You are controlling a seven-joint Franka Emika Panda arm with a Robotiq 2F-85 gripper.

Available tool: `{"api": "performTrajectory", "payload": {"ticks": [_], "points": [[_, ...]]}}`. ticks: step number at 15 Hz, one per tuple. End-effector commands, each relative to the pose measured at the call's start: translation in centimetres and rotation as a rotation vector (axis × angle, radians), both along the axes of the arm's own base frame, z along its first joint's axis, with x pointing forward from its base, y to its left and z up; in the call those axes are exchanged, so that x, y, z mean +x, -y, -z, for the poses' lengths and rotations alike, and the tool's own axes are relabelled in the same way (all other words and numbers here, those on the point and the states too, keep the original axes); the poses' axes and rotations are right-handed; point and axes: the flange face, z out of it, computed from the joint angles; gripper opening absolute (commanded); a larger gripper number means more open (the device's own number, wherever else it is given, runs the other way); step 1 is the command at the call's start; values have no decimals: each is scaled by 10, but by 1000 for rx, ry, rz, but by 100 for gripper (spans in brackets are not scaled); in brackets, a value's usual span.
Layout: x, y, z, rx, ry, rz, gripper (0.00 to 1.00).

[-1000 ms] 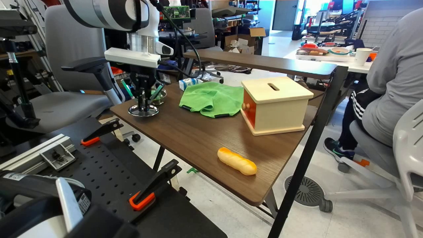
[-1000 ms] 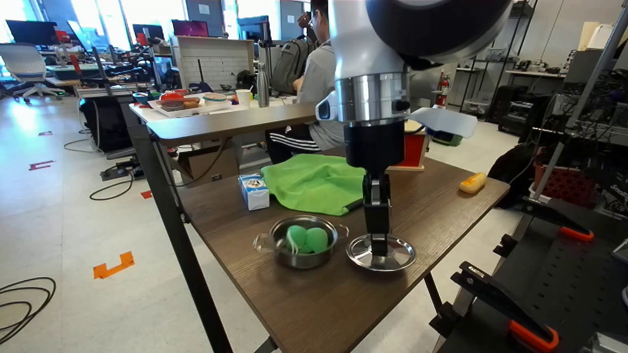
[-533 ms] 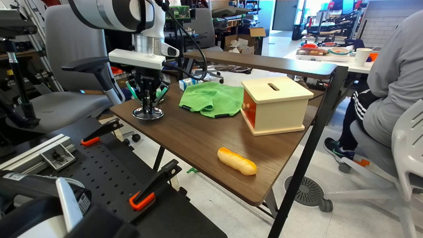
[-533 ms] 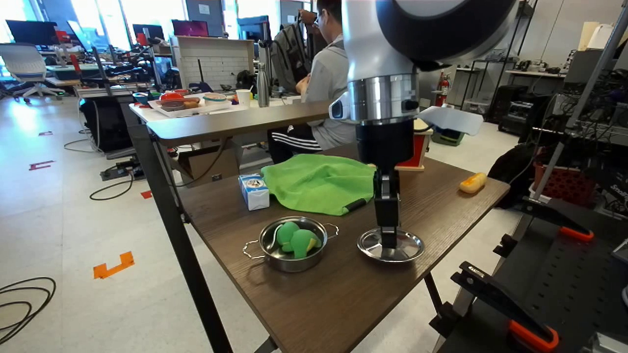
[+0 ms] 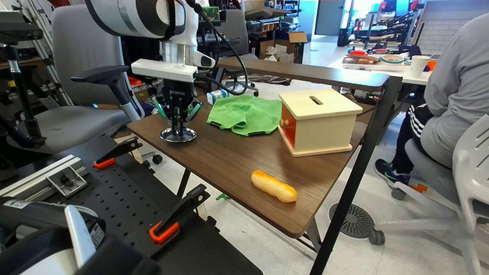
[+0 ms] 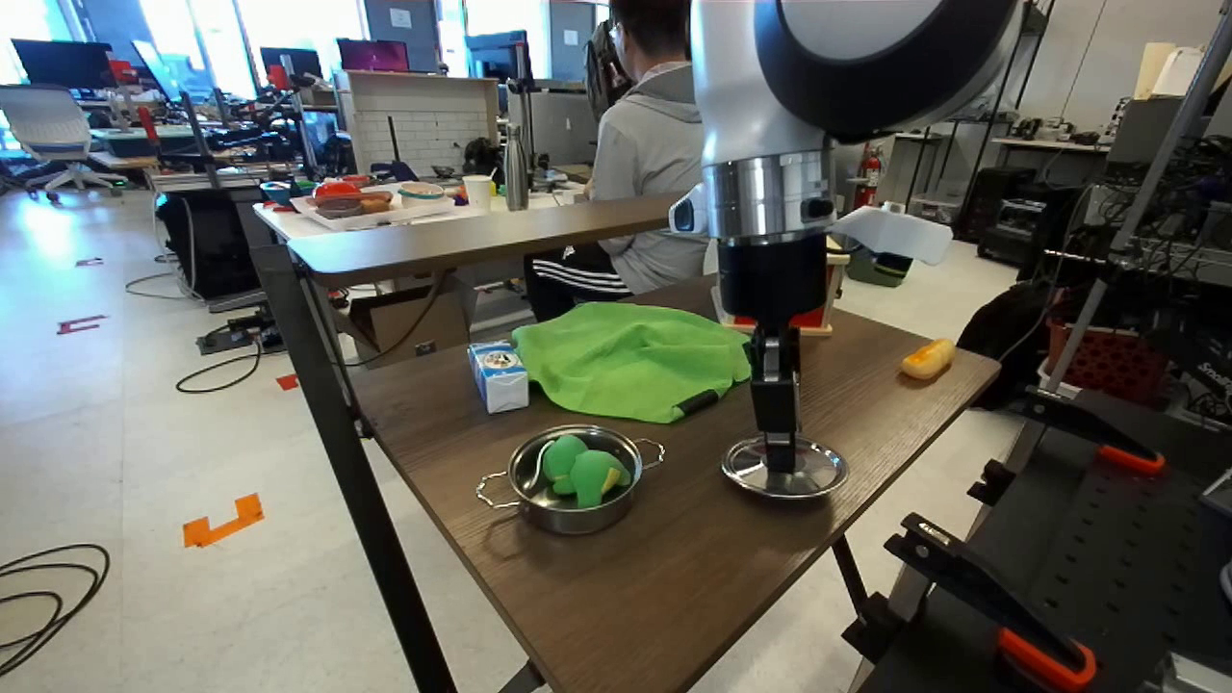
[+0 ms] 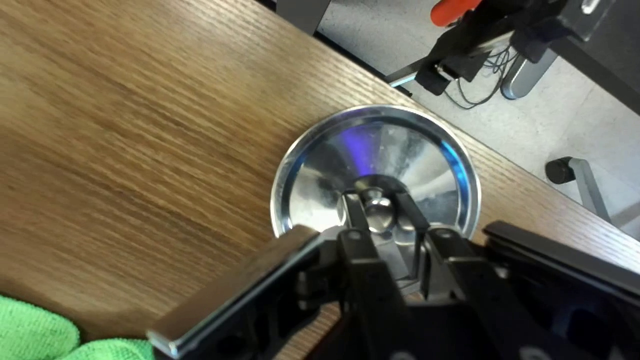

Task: Uncover the pot

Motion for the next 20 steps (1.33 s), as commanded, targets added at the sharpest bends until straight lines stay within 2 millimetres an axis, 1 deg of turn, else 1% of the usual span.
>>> {"api": "performTrajectory", "payload": {"ticks": [1,5,6,7,8,9,10,11,12,13,14,15,16,18,20], "points": [[-1,5,2,-49,4,11,5],[0,7,6,-82,11,20,5],[0,7,7,-90,13,22,19],[0,7,7,-99,17,22,22],[0,6,8,-107,20,22,35],[0,6,8,-114,24,25,34],[0,6,9,-121,25,27,47],[0,5,10,-130,28,28,48],[0,5,10,-138,29,27,44],[0,4,11,-144,30,28,43],[0,4,11,-145,32,32,69],[0,3,11,-143,31,36,69],[0,3,8,-139,31,43,70],[0,3,-1,-121,33,54,84],[-1,3,-18,-102,42,56,98]]}}
